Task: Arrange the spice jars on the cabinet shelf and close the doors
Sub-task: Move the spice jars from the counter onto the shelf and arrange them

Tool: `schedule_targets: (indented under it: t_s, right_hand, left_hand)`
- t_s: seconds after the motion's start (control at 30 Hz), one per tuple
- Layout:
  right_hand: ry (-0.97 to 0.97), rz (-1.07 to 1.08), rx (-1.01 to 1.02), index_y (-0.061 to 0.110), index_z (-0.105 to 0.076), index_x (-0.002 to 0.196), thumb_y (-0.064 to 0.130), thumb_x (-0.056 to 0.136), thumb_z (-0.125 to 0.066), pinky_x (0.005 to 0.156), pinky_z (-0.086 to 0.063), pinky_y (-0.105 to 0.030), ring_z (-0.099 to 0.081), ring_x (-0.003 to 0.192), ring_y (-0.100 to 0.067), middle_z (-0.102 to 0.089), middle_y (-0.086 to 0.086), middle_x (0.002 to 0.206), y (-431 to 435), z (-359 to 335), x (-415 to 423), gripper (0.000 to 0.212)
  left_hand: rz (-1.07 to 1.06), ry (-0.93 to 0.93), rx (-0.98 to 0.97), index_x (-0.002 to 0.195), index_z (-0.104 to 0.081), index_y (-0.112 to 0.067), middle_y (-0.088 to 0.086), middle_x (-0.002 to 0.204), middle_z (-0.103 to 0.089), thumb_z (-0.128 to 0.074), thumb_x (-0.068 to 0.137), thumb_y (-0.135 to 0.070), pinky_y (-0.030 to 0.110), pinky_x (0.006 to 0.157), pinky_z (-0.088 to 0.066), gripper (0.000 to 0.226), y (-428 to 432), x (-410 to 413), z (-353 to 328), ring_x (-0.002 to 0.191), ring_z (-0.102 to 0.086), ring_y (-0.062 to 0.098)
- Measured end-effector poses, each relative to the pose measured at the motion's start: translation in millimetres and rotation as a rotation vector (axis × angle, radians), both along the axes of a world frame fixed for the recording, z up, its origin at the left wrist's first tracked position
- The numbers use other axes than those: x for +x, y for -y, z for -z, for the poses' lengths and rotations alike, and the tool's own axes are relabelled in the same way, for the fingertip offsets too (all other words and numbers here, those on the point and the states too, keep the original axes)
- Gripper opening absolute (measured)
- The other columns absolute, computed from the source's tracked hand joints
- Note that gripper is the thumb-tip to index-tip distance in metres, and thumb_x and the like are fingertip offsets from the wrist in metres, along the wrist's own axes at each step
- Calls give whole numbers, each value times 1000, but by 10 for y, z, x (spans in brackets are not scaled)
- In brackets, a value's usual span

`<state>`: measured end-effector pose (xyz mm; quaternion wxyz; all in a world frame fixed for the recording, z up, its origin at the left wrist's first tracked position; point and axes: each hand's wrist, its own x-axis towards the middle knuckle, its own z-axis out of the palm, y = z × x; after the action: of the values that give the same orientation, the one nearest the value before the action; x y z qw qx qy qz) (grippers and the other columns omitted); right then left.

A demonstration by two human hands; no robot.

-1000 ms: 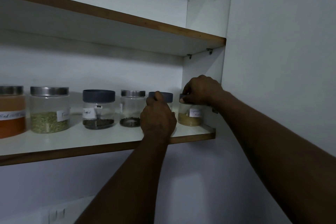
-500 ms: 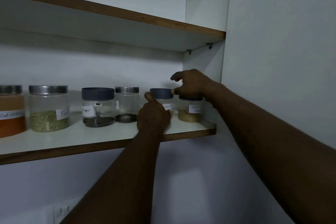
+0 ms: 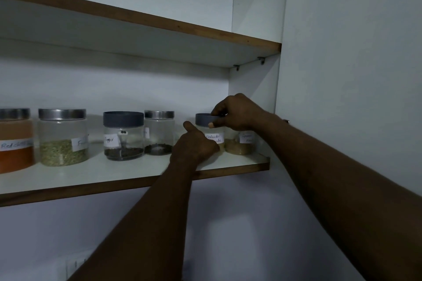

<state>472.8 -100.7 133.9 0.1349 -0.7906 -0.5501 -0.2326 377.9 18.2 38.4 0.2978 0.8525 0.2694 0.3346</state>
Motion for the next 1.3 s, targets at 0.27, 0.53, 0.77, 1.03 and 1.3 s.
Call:
schedule_targets:
  t_s: [0.27, 0.53, 0.77, 1.03, 1.3]
  right_hand:
    - [-154, -89, 145, 22, -80, 111, 41, 82, -84, 89, -55, -28, -68, 97, -8, -78, 6, 108, -34, 123, 65, 35]
    - [-186, -67, 150, 21, -79, 115, 41, 83, -83, 89, -53, -26, -67, 99, -9, -77, 5, 111, -14, 136, 49, 38]
    - [-91, -30, 213, 19, -68, 131, 49, 88, -76, 101, -50, -38, -61, 118, -19, -68, -2, 130, 74, 143, -83, 53]
    - [-22, -146, 197, 20, -59, 139, 48, 90, -73, 105, -45, -35, -57, 127, -20, -61, -2, 141, -383, 125, -595, 58]
    - [10, -137, 29, 19, -48, 143, 52, 89, -72, 99, -49, -41, -58, 121, -28, -59, -9, 139, -1003, 327, -818, 68]
  left_hand:
    - [-27, 32, 15, 135, -21, -10, 12, 116, -64, -88, 71, -52, 36, 75, -47, 101, 10, -22, 19, 106, -65, 31]
    - [-50, 35, 12, 134, -23, -10, 14, 122, -63, -89, 67, -55, 35, 76, -45, 104, 78, -101, 3, 112, -63, 33]
    - [-77, -43, 10, 134, -24, -8, 17, 126, -62, -95, 59, -53, 39, 85, -50, 112, 175, -278, -40, 115, -61, 34]
    - [-187, -41, 116, 105, -66, -9, 9, 103, -71, -88, 72, -43, 27, 65, -44, 53, -7, -833, 32, 91, -65, 24]
    - [-406, 145, 6, 117, -64, -3, 12, 114, -71, -77, 88, -22, 28, 78, -46, 37, -110, -1090, -7, 107, -66, 26]
